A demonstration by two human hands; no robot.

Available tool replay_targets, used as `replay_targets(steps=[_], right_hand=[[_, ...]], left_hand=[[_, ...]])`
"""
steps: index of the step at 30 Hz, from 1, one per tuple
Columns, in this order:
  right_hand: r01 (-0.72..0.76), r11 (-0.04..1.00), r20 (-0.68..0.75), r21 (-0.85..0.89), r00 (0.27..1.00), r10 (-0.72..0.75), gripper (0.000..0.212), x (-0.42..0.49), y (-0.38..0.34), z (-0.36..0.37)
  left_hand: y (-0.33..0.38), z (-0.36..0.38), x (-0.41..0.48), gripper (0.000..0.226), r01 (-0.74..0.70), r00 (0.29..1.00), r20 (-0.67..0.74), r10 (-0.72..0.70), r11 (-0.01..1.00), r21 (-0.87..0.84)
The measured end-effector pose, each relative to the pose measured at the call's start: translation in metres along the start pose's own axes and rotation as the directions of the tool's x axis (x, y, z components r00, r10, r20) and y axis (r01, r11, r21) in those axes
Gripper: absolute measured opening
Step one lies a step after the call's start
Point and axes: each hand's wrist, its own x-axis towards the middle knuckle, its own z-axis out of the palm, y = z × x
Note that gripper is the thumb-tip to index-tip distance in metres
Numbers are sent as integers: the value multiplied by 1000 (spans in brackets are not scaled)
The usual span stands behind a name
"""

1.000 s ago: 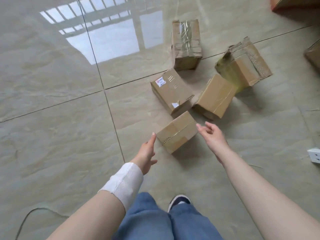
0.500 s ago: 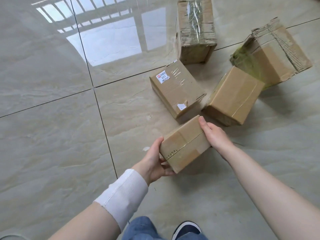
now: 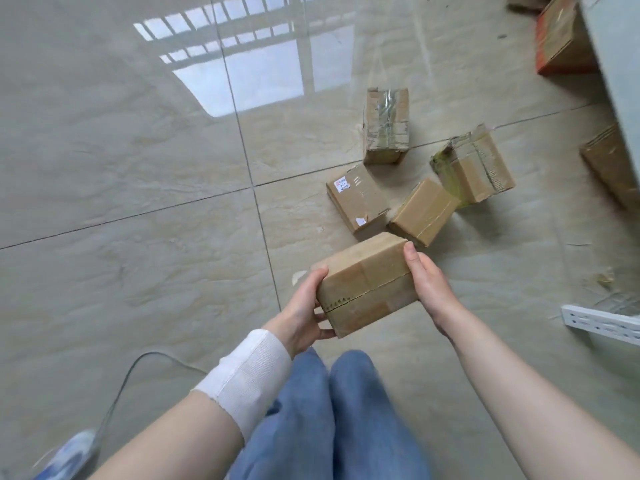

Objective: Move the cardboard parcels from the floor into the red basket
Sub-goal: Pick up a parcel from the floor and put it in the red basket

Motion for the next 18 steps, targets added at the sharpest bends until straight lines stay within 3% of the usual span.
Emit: replay_targets(steps=[7,11,14,18], right_hand=[[-8,998,8,-57,1000,8,74,-122,-123,-10],[-5,995,-4,-102,1000,5,65,-152,-193,8],[43,987,5,-153,999,-43,81,-154,-246,36],[57,988,-17,-146,998,-60,63,-142,-311,86]], left_hand=[[51,-4,-162,37,9,1000,-9,-9,1000,-18],[98,-21,-214,31,25,999,-22,-25,999,-23],[144,-45,-235,31,-1,1000,-23,0,999,-34],[214,-90,-255,31,-29,999,-41,28,999,-31]])
